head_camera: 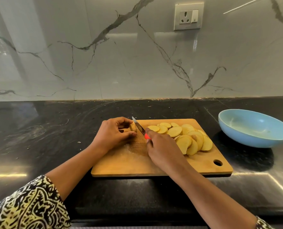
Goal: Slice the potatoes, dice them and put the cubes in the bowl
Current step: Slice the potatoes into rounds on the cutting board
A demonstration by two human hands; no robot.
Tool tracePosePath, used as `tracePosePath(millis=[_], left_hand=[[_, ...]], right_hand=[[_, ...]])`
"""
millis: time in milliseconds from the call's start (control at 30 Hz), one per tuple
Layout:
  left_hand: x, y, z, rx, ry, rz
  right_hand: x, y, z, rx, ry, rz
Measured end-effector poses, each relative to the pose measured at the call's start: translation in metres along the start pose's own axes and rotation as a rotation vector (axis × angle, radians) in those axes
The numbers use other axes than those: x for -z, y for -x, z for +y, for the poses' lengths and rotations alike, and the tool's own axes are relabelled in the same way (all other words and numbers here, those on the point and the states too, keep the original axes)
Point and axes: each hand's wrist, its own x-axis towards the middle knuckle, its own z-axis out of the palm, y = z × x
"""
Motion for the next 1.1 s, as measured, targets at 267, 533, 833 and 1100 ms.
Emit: tracePosePath(millis=[267, 533, 833, 1100], left_hand=[[0.000, 0.000, 0.003, 0.013, -0.020, 0.016], [0.000, 0.000, 0.002, 0.014, -0.011, 0.015], [-0.002, 0.000, 0.002, -0.006, -0.028, 0.028], [-0.002, 0.001, 0.001, -0.011, -0.029, 0.042]], right_hand=[[0.001, 0.000, 0.003, 0.016, -0.037, -0.016], [-0.003, 0.001, 0.001, 0.020, -0.044, 0.009], [-0.004, 0.000, -0.002, 0.077, 0.016, 0.059], [-0.004, -0.017, -0.011, 0.080, 0.127, -0.009]])
